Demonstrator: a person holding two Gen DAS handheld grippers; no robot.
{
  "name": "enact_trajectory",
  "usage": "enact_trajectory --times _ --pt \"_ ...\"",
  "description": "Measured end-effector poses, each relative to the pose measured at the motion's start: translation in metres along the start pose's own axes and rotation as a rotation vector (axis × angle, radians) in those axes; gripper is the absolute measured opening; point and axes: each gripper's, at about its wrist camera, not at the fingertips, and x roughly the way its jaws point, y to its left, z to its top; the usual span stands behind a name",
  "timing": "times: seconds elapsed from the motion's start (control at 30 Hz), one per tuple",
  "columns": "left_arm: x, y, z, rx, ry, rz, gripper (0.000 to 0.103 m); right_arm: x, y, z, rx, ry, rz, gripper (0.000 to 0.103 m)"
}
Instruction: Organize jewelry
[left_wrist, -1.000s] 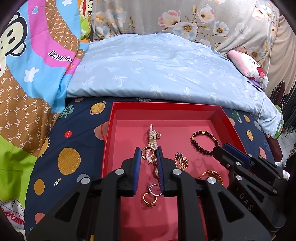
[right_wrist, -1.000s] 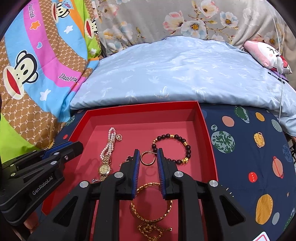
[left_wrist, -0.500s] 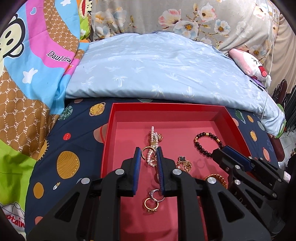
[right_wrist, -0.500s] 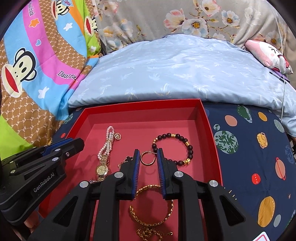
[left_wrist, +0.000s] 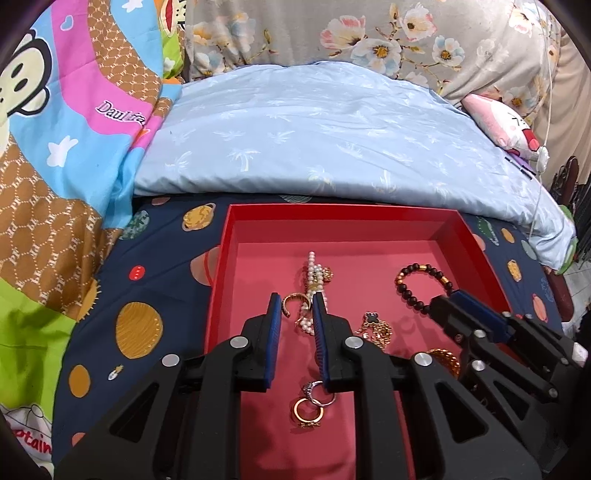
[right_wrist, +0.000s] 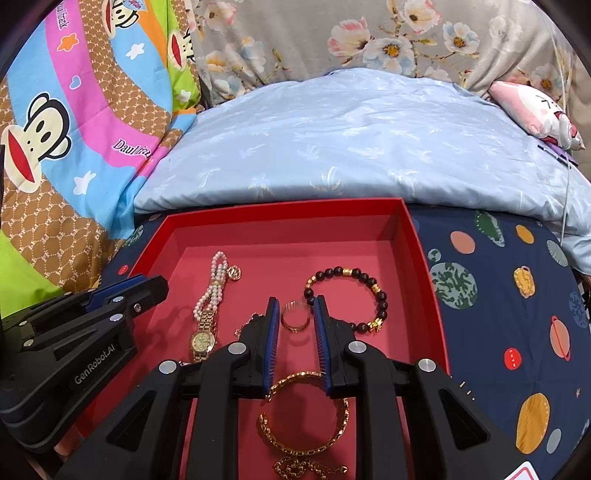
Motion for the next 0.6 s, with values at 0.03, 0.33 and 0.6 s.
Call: enact_trajectory --times 0.03,0.33,0.6 --pt "0.000 0.000 0.000 0.000 0.001 0.012 0.019 0.000 0.000 0.000 0.003 0.001 -0.002 0.021" --pt "-0.011 -0.001 0.001 -0.013 -0.014 0.045 0.039 -0.018 0.000 0.000 0.023 -0.023 -0.014 0.038" --pt "-0.038 -0.010 -0.005 -0.002 -0.033 0.038 0.041 -0.052 0.000 -0.009 0.044 -0.047 -0.029 0.049"
